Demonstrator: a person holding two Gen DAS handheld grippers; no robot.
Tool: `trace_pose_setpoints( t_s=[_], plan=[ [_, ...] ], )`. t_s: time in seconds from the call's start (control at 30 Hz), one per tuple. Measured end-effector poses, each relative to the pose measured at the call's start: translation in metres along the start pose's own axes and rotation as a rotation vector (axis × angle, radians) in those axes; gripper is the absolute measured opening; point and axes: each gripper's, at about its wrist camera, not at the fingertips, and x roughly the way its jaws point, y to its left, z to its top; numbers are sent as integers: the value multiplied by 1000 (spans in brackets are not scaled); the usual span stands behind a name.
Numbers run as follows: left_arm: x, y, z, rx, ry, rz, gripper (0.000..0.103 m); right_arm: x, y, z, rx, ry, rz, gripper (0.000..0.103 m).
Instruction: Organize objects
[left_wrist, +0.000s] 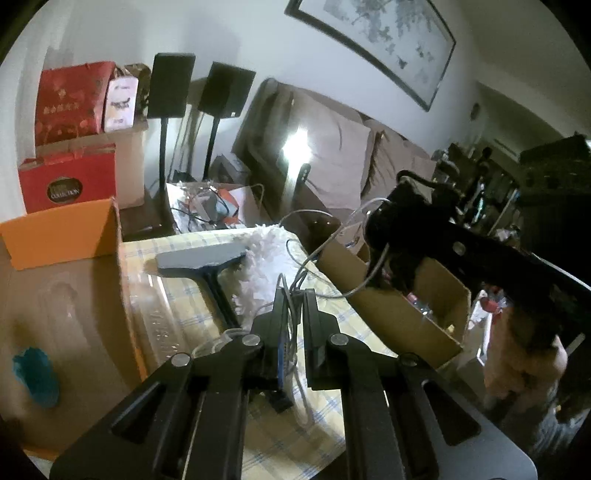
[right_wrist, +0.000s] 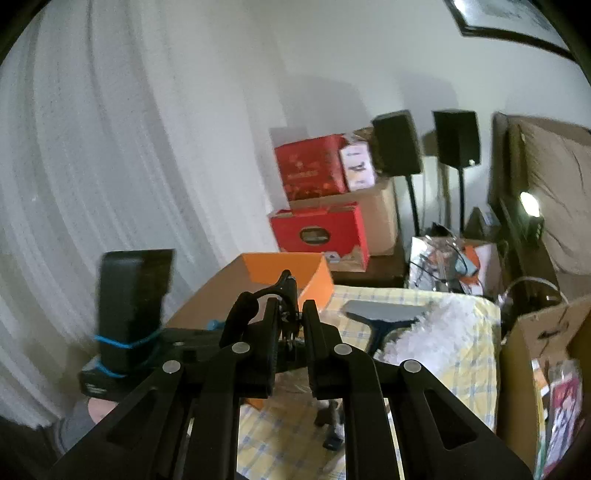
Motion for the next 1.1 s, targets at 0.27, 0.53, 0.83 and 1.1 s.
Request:
trace_pose_setpoints(
  t_s=[0.27,0.53,0.83,1.1],
  plan=[
    [-23,13,3,-32,-40,23,7,-5,-41,-2,210,-44,54,15],
    [-32,30,7,-75,-50,29,7,-1,-48,-4,233,-23,56,10],
    [-62,40,24,-88,-99,69,7,15,-33,2,173,-11,43,10],
    [-88,71,34,-139,-124,147,7,40,-9,12,120,22,60,10]
  ],
)
